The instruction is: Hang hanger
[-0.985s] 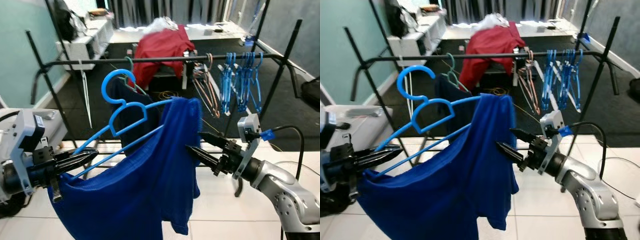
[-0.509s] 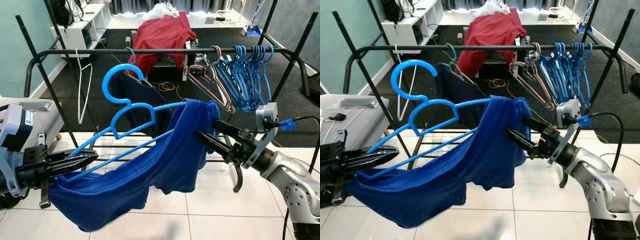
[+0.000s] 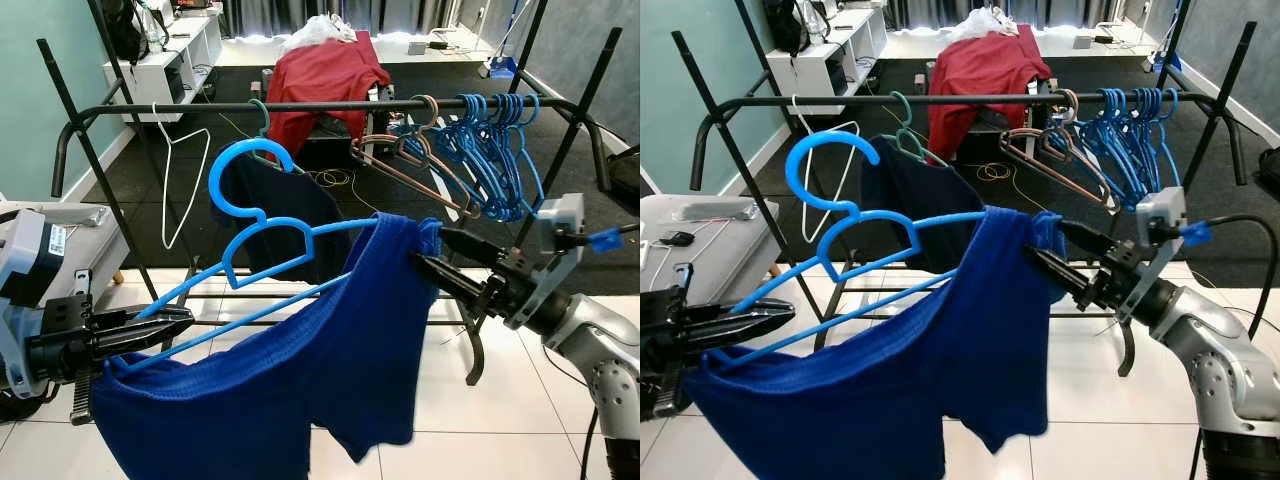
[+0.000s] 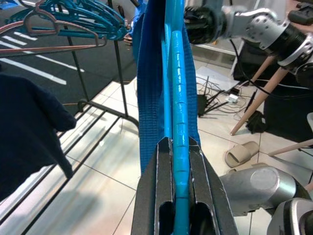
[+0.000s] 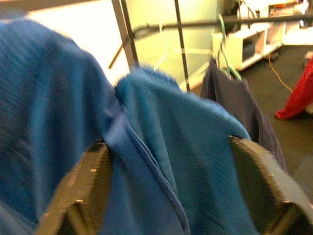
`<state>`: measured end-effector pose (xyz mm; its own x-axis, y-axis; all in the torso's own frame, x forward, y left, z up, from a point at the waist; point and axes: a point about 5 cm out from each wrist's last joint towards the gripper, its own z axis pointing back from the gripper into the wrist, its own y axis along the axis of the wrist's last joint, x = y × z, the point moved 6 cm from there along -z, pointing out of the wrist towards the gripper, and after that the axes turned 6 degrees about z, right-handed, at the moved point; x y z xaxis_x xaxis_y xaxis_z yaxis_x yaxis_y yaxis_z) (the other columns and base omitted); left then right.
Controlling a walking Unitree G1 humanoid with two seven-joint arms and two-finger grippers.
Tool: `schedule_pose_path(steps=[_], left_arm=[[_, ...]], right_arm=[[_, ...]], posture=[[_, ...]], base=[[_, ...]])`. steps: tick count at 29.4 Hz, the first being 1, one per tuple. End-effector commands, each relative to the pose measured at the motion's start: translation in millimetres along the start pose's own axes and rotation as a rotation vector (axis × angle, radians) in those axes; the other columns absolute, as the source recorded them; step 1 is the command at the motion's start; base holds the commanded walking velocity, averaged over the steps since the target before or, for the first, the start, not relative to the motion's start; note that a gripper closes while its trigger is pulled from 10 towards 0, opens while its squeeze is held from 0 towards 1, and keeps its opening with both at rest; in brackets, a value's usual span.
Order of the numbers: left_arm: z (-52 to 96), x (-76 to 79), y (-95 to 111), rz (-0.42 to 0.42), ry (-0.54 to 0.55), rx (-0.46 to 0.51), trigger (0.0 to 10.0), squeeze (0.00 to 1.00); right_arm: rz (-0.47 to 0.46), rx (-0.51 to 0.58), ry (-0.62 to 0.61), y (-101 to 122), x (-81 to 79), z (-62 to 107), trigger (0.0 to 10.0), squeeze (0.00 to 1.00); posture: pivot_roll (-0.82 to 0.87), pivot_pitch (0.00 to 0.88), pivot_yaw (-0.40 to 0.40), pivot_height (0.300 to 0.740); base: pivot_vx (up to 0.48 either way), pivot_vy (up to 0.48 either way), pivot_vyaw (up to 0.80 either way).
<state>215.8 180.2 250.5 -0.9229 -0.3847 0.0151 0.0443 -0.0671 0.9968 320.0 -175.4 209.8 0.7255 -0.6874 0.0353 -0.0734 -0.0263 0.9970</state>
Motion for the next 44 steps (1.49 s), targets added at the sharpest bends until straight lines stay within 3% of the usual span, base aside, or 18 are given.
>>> schedule_pose_path(steps=[1, 16, 17, 19, 21, 22, 23, 25, 28, 30, 33, 35, 37, 38, 39, 41, 44], left_arm=[[0.9, 5.1, 12, -0.045, -0.021, -0.001, 10.0, 0.0], [-1.7, 1.2, 19, -0.062, -0.005, 0.033, 10.0, 0.0], [-0.2, -8.3, -5, -0.039, 0.047, -0.068, 10.0, 0.0], [-0.2, -8.3, -5, -0.039, 0.047, -0.068, 10.0, 0.0], [11.2, -25.6, -46, -0.014, 0.155, -0.252, 10.0, 0.0], [17.1, -31.3, -57, -0.016, 0.193, -0.307, 10.0, 0.0], [17.1, -31.3, -57, -0.016, 0.193, -0.307, 10.0, 0.0], [26.4, -35.7, -66, -0.011, 0.229, -0.363, 10.0, 0.0], [31.4, -35.8, -67, -0.005, 0.239, -0.374, 10.0, 0.0], [31.4, -35.8, -67, -0.005, 0.239, -0.374, 10.0, 0.0], [36.7, -38.9, -63, -0.016, 0.264, -0.353, 10.0, 0.0], [34.2, -37.9, -45, -0.027, 0.258, -0.258, 10.0, 0.0], [34.2, -37.9, -45, -0.027, 0.258, -0.258, 10.0, 0.0], [29.7, -34.1, -30, -0.033, 0.234, -0.177, 10.0, 0.0], [29.7, -34.1, -30, -0.033, 0.234, -0.177, 10.0, 0.0], [16.8, -17.9, 6, -0.045, 0.126, 0.046, 10.0, 0.0], [13.4, -12.0, 18, -0.048, 0.087, 0.117, 10.0, 0.0]], right_arm=[[0.023, -0.03, -0.003, -6, -0.3, -1.6, 0.0, 0.0], [0.015, -0.01, -0.014, -4, 1.1, -2.1, 0.0, 0.0], [-0.02, 0.096, -0.06, 15, 10.3, -2.5, 0.0, 0.0], [-0.02, 0.096, -0.06, 15, 10.3, -2.5, 0.0, 0.0], [-0.096, 0.304, -0.143, 55, 30.0, 4.5, 0.0, 0.0], [-0.122, 0.371, -0.168, 67, 37.1, 9.2, 0.0, 0.0], [-0.122, 0.371, -0.168, 67, 37.1, 9.2, 0.0, 0.0], [-0.147, 0.453, -0.236, 83, 54.0, 20.1, 0.0, 0.0], [-0.146, 0.478, -0.294, 87, 66.5, 28.0, 0.0, 0.0], [-0.146, 0.478, -0.294, 87, 66.5, 28.0, 0.0, 0.0], [-0.136, 0.47, -0.346, 86, 75.5, 32.9, 0.0, 0.0], [-0.119, 0.376, -0.399, 68, 81.7, 29.6, 0.0, 0.0], [-0.119, 0.376, -0.399, 68, 81.7, 29.6, 0.0, 0.0], [-0.114, 0.321, -0.414, 56, 81.4, 25.3, 0.0, 0.0], [-0.114, 0.321, -0.414, 56, 81.4, 25.3, 0.0, 0.0], [-0.131, 0.209, -0.446, 26, 78.2, 12.8, 0.0, 0.0], [-0.136, 0.173, -0.455, 17, 76.4, 8.8, 0.0, 0.0]], posture=[[-0.07, 0.0, -0.001, 0.74], [-0.07, 0.0, 0.001, 0.74], [-0.07, 0.0, 0.0, 0.74], [-0.07, 0.0, 0.0, 0.74], [-0.07, 0.0, 0.002, 0.74], [-0.07, 0.0, 0.002, 0.74], [-0.07, 0.0, 0.002, 0.74], [-0.07, 0.0, 0.001, 0.74], [-0.07, 0.0, 0.001, 0.74], [-0.07, 0.0, 0.001, 0.74], [-0.07, 0.0, 0.0, 0.74], [-0.07, 0.001, 0.0, 0.74], [-0.07, 0.001, 0.0, 0.74], [-0.07, 0.002, 0.0, 0.74], [-0.07, 0.002, 0.0, 0.74], [-0.06, 0.002, 0.001, 0.74], [-0.06, 0.002, 0.001, 0.74]], base=[[0.0, 0.0, 0.0], [0.0, 0.0, 0.0], [0.0, 0.0, 0.0], [0.0, 0.0, 0.0], [0.0, 0.0, 0.0], [0.0, 0.0, 0.0], [0.0, 0.0, 0.0], [0.0, 0.0, 0.0], [0.0, 0.0, 0.0], [0.0, 0.0, 0.0], [0.0, 0.0, 0.0], [0.0, 0.0, 0.0], [0.0, 0.0, 0.0], [0.0, 0.0, 0.0], [0.0, 0.0, 0.0], [0.0, 0.0, 0.0], [0.0, 0.0, 0.0]])
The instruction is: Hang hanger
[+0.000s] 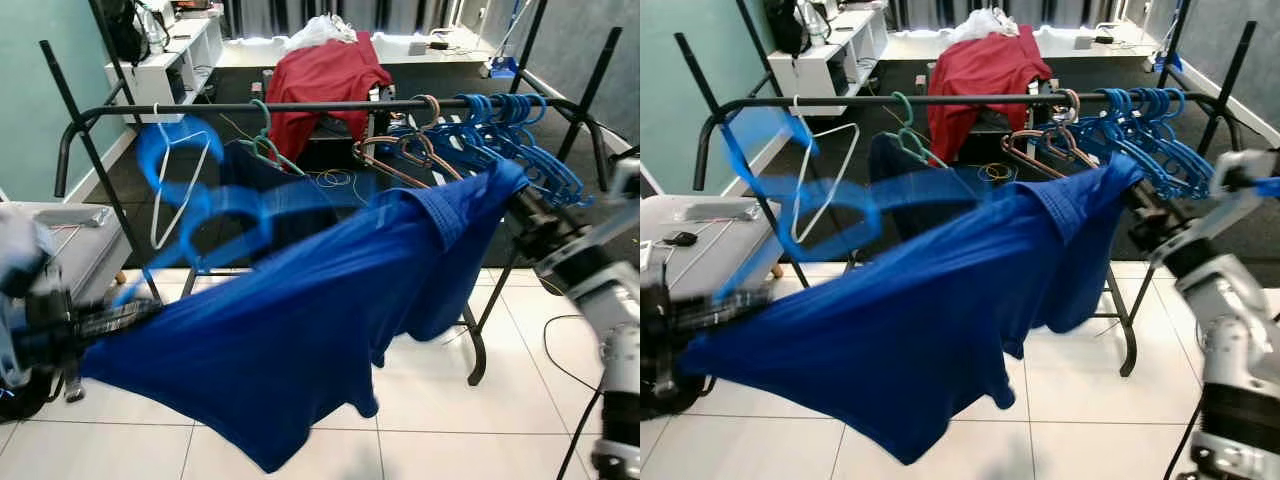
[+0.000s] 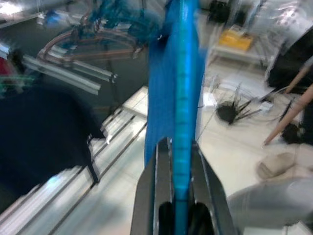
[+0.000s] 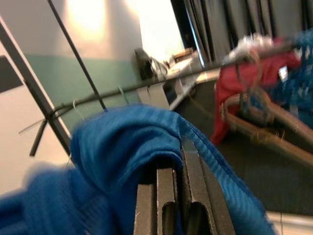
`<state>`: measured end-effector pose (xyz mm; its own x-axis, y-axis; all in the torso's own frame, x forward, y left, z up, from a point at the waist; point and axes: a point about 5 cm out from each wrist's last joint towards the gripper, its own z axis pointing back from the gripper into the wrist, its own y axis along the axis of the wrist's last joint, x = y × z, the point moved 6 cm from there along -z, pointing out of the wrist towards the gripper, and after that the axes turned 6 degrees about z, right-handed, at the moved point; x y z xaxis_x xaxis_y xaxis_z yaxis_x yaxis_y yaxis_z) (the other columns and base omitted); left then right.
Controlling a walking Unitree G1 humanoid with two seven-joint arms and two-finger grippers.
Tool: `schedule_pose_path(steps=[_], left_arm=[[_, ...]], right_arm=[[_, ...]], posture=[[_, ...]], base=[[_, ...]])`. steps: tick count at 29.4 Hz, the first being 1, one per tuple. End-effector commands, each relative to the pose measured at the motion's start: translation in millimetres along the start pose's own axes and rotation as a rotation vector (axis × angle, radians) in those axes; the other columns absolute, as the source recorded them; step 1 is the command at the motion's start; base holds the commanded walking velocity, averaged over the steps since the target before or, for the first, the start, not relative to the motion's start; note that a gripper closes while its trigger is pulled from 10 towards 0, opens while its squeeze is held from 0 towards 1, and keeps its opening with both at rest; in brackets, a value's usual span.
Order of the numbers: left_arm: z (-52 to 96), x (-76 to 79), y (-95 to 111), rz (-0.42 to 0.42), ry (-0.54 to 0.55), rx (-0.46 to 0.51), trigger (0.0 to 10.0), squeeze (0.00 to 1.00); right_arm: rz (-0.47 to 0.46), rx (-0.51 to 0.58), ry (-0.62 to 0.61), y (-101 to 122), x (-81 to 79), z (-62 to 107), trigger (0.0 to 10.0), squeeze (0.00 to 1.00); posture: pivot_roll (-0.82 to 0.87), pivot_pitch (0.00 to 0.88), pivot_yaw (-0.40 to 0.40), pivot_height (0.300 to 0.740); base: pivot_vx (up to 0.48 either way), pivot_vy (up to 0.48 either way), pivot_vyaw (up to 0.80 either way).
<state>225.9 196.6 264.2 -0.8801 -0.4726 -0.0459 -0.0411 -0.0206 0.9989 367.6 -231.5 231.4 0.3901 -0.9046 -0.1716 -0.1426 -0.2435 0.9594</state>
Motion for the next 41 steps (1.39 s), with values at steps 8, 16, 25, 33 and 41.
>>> schedule_pose_path(steps=[8, 16, 25, 33, 41], left_arm=[[-35.2, 0.7, 34, 0.088, -0.009, 0.401, 10.0, 0.0], [-67.8, -48.1, 49, 0.239, 0.285, 0.719, 10.0, 0.0], [-53.7, -115.2, -51, 0.047, 0.888, 0.185, 10.0, 0.0], [1.9, -113.2, -140, 0.149, 1.247, -0.096, 10.0, 0.0], [11.4, -100.1, -164, 0.149, 1.297, -0.179, 10.0, 0.0]], right_arm=[[-0.068, -0.065, 0.078, -36, -43.8, -11.9, 0.0, 0.0], [-0.087, -0.064, 0.177, -46, -79.2, -20.6, 0.0, 0.0], [0.111, -0.14, 0.02, -63, -42.1, -23.8, 0.0, 0.0], [0.214, -0.257, -0.076, -92, -17.7, -13.6, 10.0, 0.0], [0.375, -0.415, -0.004, -128, -23.8, -3.2, 10.0, 0.0]], posture=[[-0.06, 0.0, 0.0, 0.74], [-0.06, 0.0, -0.004, 0.74], [-0.06, 0.0, 0.008, 0.74], [-0.03, 0.0, -0.009, 0.74], [0.0, 0.005, -0.008, 0.74]], base=[[0.0, 0.0, 0.0], [0.0, 0.0, 0.0], [0.0, 0.0, 0.0], [0.0, 0.0, 0.0], [0.0, 0.0, 0.77]])
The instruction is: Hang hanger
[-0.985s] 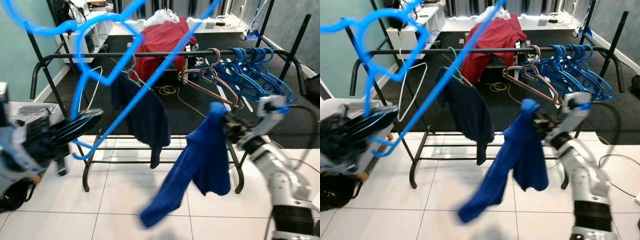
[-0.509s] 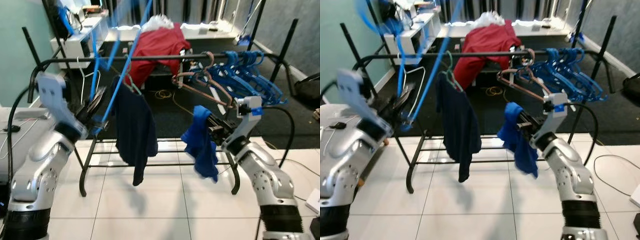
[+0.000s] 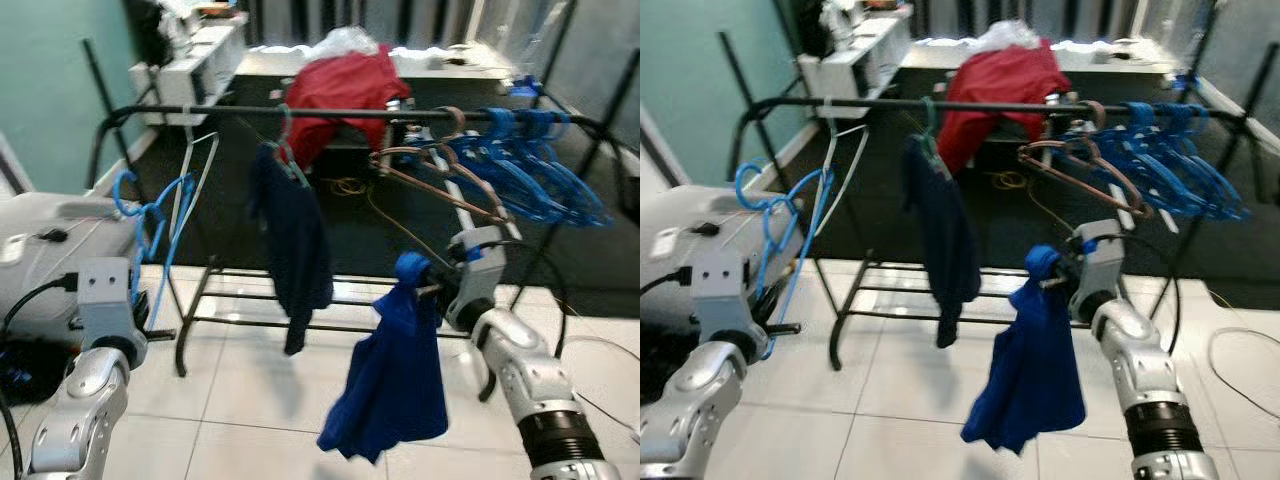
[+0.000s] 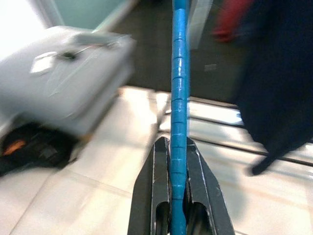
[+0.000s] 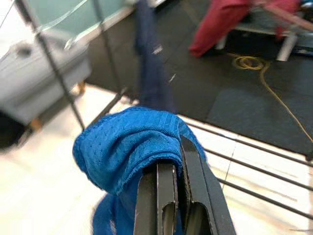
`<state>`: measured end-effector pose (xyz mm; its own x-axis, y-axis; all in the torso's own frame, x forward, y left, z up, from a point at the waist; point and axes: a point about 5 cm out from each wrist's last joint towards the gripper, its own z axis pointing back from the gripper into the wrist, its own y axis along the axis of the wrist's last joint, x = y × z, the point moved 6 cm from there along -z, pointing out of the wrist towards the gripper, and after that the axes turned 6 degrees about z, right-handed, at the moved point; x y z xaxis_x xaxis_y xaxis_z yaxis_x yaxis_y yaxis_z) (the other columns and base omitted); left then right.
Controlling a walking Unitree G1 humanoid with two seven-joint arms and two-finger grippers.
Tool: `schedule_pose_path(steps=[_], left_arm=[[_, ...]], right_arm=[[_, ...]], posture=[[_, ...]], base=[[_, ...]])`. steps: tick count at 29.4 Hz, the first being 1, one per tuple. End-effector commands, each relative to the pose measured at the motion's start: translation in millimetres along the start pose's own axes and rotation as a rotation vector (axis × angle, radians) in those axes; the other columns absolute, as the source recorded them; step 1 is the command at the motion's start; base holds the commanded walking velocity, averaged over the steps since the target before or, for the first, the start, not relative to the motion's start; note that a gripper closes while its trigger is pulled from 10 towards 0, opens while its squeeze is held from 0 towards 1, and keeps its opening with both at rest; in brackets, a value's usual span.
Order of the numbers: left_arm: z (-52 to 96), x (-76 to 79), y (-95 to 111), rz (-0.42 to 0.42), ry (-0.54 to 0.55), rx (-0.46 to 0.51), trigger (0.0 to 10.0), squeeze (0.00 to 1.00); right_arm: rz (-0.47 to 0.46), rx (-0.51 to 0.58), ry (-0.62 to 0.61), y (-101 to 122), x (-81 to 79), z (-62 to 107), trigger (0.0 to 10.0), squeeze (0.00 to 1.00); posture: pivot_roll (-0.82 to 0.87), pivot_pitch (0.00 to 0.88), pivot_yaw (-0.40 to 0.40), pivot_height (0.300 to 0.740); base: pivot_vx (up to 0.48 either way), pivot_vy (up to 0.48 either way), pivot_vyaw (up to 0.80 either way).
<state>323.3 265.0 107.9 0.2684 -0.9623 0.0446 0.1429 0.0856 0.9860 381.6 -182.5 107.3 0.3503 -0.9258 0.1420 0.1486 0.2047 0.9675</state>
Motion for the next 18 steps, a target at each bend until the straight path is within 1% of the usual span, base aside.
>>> schedule_pose_path(steps=[1, 2, 3, 4, 5, 6, 7, 9, 11, 12, 13, 15, 17, 18], left_arm=[[9.0, 5.2, -5, -0.054, -0.039, -0.012, 10.0, 0.0], [17.5, 10.2, -10, -0.067, -0.078, -0.025, 10.0, 0.0], [17.5, 10.2, -10, -0.067, -0.078, -0.025, 10.0, 0.0], [25.0, 13.3, -15, -0.063, -0.104, -0.036, 10.0, 0.0], [29.2, 14.1, -17, -0.05, -0.116, -0.037, 10.0, 0.0], [26.5, 13.6, -13, -0.031, -0.107, -0.007, 10.0, 0.0], [26.5, 13.6, -13, -0.031, -0.107, -0.007, 10.0, 0.0], [13.6, 21.4, 3, -0.031, -0.127, 0.068, 10.0, 0.0], [13.6, 21.4, 3, -0.031, -0.127, 0.068, 10.0, 0.0], [6.9, 26.1, 8, -0.024, -0.142, 0.08, 10.0, 0.0], [3.2, 29.2, 10, -0.019, -0.153, 0.081, 10.0, 0.0], [1.3, 36.1, 7, 0.026, -0.199, 0.061, 10.0, 0.0], [2.6, 37.6, 6, 0.085, -0.228, 0.051, 10.0, 0.0], [3.5, 37.4, 6, 0.096, -0.233, 0.05, 10.0, 0.0]], right_arm=[[0.063, 0.028, 0.022, 7, -4.3, 1.8, 10.0, 0.0], [0.08, 0.028, 0.035, 5, -6.8, 5.7, 10.0, 0.0], [0.08, 0.028, 0.035, 5, -6.8, 5.7, 10.0, 0.0], [0.087, 0.032, 0.041, 4, -7.3, 9.5, 10.0, 0.0], [0.083, 0.035, 0.041, 3, -6.7, 12.0, 10.0, 0.0], [0.031, 0.051, 0.026, 4, -1.9, 12.5, 10.0, 0.0], [0.031, 0.051, 0.026, 4, -1.9, 12.5, 10.0, 0.0], [-0.071, 0.083, 0.0, 9, 7.1, 7.1, 10.0, 0.0], [-0.071, 0.083, 0.0, 9, 7.1, 7.1, 10.0, 0.0], [-0.101, 0.094, -0.002, 11, 9.2, 3.0, 10.0, 0.0], [-0.112, 0.099, -0.001, 13, 9.8, 0.4, 10.0, 0.0], [-0.128, 0.103, 0.009, 14, 10.0, -2.9, 10.0, 0.0], [-0.16, 0.111, 0.021, 15, 10.1, -2.7, 10.0, 0.0], [-0.167, 0.113, 0.024, 15, 9.9, -2.2, 10.0, 0.0]], posture=[[0.0, 0.005, -0.008, 0.74], [0.0, 0.007, -0.008, 0.74], [0.0, 0.007, -0.008, 0.74], [0.01, 0.014, -0.012, 0.74], [0.01, 0.014, -0.012, 0.74], [0.03, 0.023, -0.017, 0.74], [0.03, 0.023, -0.017, 0.74], [0.04, 0.024, -0.019, 0.74], [0.04, 0.024, -0.019, 0.74], [0.04, 0.026, -0.021, 0.74], [0.04, 0.026, -0.021, 0.74], [0.04, 0.021, -0.028, 0.74], [0.04, 0.022, -0.031, 0.74], [0.04, 0.022, -0.031, 0.74]], base=[[0.0, 0.0, 0.77], [0.0, 0.0, 0.77], [0.0, 0.0, 0.77], [0.0, 0.0, 0.77], [0.0, 0.0, 0.77], [0.0, 0.0, 0.77], [0.0, 0.0, 0.77], [0.0, 0.0, 0.77], [0.0, 0.0, 0.77], [0.0, 0.0, 0.77], [0.0, 0.0, 0.77], [0.0, 0.0, 0.77], [0.0, 0.0, 0.77], [0.0, 0.0, 0.77]])
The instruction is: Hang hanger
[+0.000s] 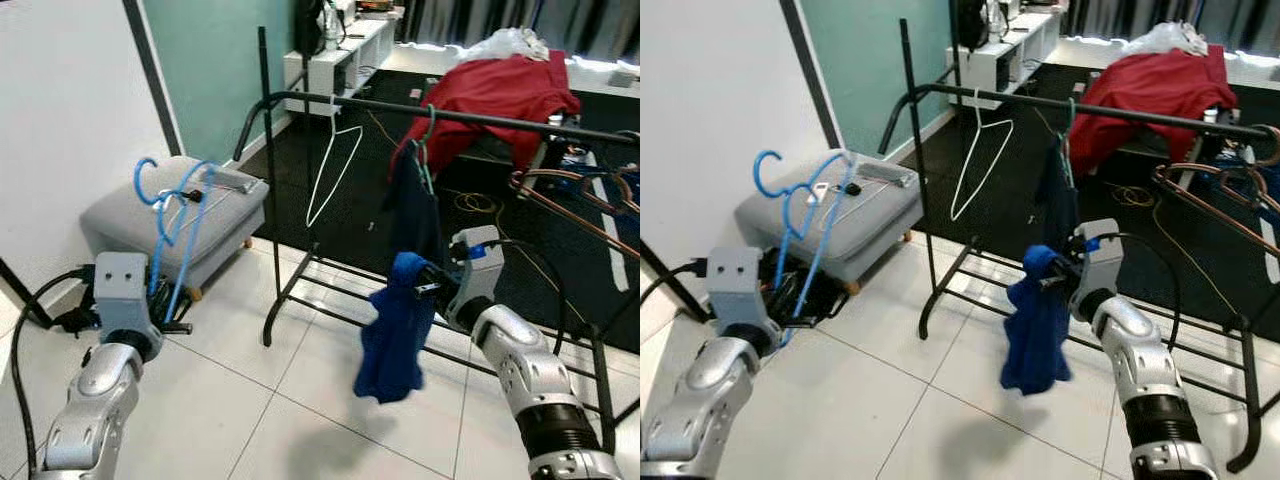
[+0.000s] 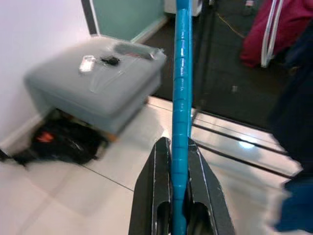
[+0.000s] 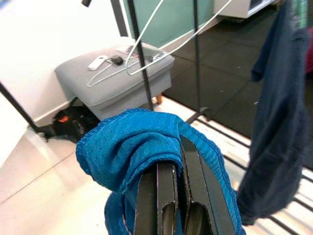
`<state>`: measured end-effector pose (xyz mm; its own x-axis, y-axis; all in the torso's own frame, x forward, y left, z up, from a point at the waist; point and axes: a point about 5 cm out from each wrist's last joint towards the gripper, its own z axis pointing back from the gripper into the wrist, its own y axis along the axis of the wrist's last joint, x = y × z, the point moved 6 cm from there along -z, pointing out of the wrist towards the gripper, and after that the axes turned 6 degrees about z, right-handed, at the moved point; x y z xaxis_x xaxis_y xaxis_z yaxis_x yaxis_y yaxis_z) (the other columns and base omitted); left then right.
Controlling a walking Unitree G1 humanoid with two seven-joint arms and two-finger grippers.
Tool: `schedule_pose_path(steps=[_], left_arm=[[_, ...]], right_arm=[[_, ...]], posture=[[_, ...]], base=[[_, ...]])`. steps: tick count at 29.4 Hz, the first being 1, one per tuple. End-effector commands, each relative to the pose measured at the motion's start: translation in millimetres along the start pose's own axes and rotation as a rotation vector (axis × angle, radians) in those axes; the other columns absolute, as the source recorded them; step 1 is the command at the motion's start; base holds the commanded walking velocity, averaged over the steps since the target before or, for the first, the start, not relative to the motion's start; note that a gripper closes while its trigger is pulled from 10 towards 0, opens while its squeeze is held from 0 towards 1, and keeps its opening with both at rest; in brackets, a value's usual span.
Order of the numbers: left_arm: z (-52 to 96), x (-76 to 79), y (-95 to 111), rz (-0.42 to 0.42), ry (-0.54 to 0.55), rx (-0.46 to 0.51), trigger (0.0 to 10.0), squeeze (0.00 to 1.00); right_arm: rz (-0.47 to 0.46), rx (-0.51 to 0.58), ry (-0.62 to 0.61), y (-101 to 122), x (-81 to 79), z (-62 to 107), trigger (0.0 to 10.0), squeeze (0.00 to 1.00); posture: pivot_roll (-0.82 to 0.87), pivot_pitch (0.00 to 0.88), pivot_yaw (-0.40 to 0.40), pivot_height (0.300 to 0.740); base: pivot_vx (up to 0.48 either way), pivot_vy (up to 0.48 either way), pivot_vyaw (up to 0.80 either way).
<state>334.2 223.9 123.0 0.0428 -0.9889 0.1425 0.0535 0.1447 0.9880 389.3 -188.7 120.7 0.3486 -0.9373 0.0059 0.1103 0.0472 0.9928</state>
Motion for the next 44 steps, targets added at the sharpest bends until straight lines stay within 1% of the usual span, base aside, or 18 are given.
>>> schedule_pose_path(steps=[1, 4, 11, 14, 16, 18, 19, 21, 22, 25, 28, 44], left_arm=[[2.8, -5.8, -6, 0.027, 0.007, -0.026, 10.0, 0.0], [4.9, -8.1, -6, 0.052, 0.007, -0.025, 10.0, 0.0], [3.5, -7.4, -6, 0.05, 0.001, -0.018, 10.0, 0.0], [1.9, -1.8, -6, 0.023, -0.022, -0.019, 10.0, 0.0], [1.9, -1.8, -6, 0.023, -0.022, -0.019, 10.0, 0.0], [1.3, -4.0, -8, -0.018, -0.003, -0.034, 10.0, 0.0], [1.3, -4.0, -8, -0.018, -0.003, -0.034, 10.0, 0.0], [1.3, -1.0, -3, -0.041, -0.015, -0.004, 10.0, 0.0], [1.3, -1.0, -3, -0.041, -0.015, -0.004, 10.0, 0.0], [2.3, -0.6, -1, -0.053, -0.01, 0.006, 10.0, 0.0], [1.8, -0.5, -4, -0.067, -0.006, -0.007, 10.0, 0.0], [1.4, -2.8, -6, -0.065, -0.002, -0.013, 10.0, 0.0]], right_arm=[[-0.032, 0.02, 0.007, 2, -0.7, 0.0, 10.0, 0.0], [-0.033, 0.027, 0.016, 4, -2.5, 1.1, 10.0, 0.0], [-0.016, 0.028, 0.033, 3, -5.5, -0.5, 10.0, 0.0], [0.035, 0.021, 0.071, 2, -12.5, -1.4, 10.0, 0.0], [0.035, 0.021, 0.071, 2, -12.5, -1.4, 10.0, 0.0], [0.049, 0.021, 0.086, 2, -15.0, -1.9, 10.0, 0.0], [0.049, 0.021, 0.086, 2, -15.0, -1.9, 10.0, 0.0], [0.051, 0.023, 0.092, 2, -16.2, -1.9, 10.0, 0.0], [0.051, 0.023, 0.092, 2, -16.2, -1.9, 10.0, 0.0], [0.051, 0.024, 0.096, 3, -16.6, -1.3, 10.0, 0.0], [0.057, 0.024, 0.105, 2, -17.8, -1.0, 10.0, 0.0], [0.078, 0.031, 0.142, 1, -23.9, -0.4, 10.0, 0.0]], posture=[[0.04, 0.022, -0.031, 0.74], [0.04, 0.022, -0.031, 0.74], [0.04, 0.022, -0.031, 0.74], [0.03, 0.02, -0.033, 0.74], [0.03, 0.02, -0.033, 0.74], [0.02, 0.019, -0.036, 0.74], [0.02, 0.019, -0.036, 0.74], [0.02, 0.022, -0.034, 0.74], [0.02, 0.022, -0.034, 0.74], [0.02, 0.025, -0.034, 0.74], [0.02, 0.026, -0.033, 0.74], [0.02, 0.025, -0.031, 0.74]], base=[[0.0, 0.0, 0.77], [0.0, 0.0, 0.77], [0.0, 0.0, 0.77], [0.0, 0.0, 0.77], [0.0, 0.0, 0.77], [0.48, 0.0, 0.77], [0.48, 0.0, 0.77], [0.48, 0.0, 0.77], [0.48, 0.0, 0.77], [0.0, 0.0, 0.77], [0.0, 0.0, 0.77], [0.0, 0.0, 0.77]])
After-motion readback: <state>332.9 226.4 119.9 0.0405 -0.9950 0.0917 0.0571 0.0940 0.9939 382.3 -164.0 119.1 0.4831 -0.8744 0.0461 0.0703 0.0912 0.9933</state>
